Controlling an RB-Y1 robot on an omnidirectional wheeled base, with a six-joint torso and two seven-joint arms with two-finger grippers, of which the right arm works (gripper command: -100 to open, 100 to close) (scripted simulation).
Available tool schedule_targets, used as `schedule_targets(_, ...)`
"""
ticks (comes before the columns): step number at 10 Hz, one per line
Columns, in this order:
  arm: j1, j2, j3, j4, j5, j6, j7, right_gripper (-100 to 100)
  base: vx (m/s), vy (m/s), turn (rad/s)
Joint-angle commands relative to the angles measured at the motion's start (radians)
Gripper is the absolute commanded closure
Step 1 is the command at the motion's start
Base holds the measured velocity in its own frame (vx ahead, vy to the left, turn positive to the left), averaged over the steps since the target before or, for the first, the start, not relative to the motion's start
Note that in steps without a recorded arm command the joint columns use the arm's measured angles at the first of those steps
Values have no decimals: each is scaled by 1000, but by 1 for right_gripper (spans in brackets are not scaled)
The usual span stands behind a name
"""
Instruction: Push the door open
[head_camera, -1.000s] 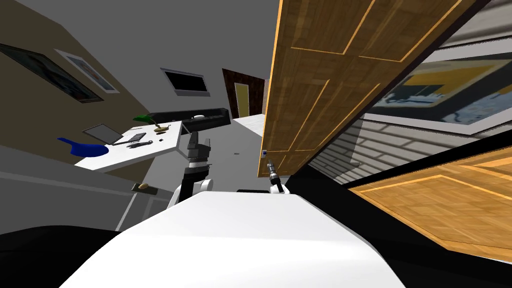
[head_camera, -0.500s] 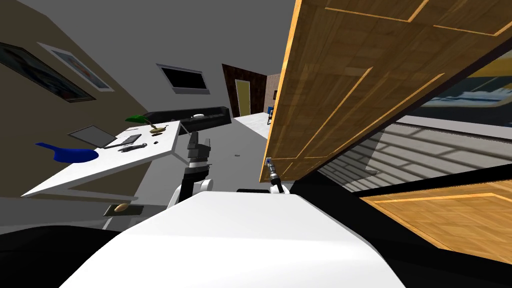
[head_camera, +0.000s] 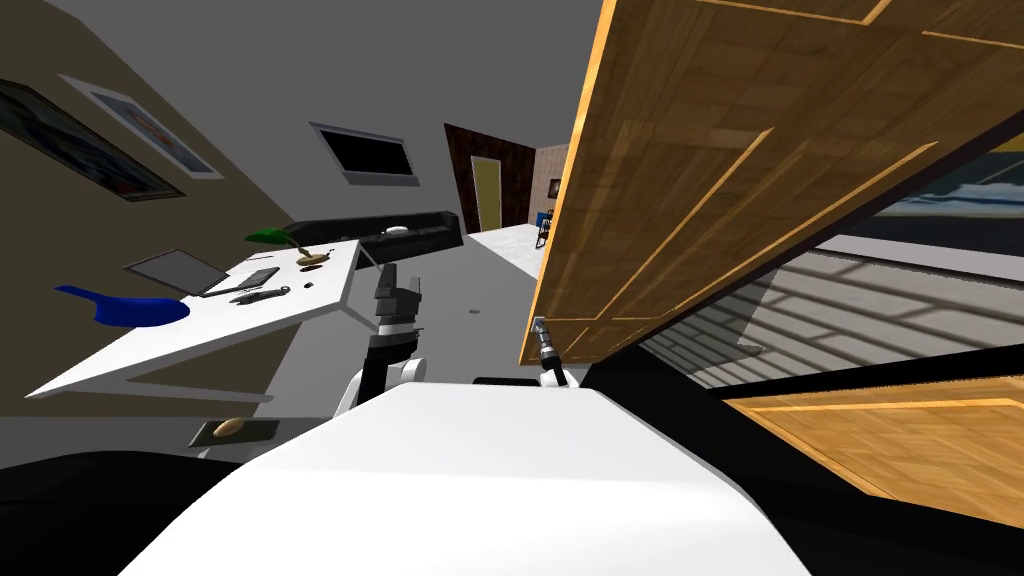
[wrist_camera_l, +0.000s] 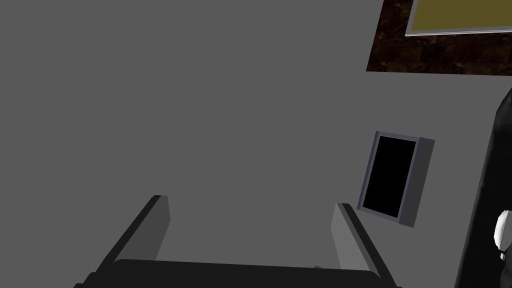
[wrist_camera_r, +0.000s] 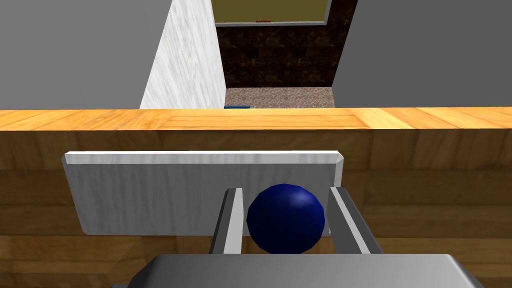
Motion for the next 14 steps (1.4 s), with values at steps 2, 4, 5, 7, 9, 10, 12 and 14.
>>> schedule_targets(2, 2, 0, 0, 0, 0, -1, -1, 100, -12, -1, -3)
schedule_targets(4, 1, -2, -13, 5, -6, 3, 4, 100, 45, 24, -24)
schedule_targets(5, -1, -2, -18, 6, -8, 4, 5, 100, 143, 69, -53)
schedule_targets(7, -5, -4, -39, 10, -17, 6, 11, 100, 156, 73, -51)
schedule_targets(9, -13, -5, -73, 16, -32, 10, 21, 100, 190, 113, -78)
schedule_targets(10, -16, -4, -91, 20, -40, 12, 27, 100, 203, 141, -98)
schedule_targets(12, -22, -3, -117, 25, -51, 15, 34, 100, 152, 102, -86)
schedule_targets(14, -29, 1, -146, 30, -64, 19, 43, 100, 166, 119, -86)
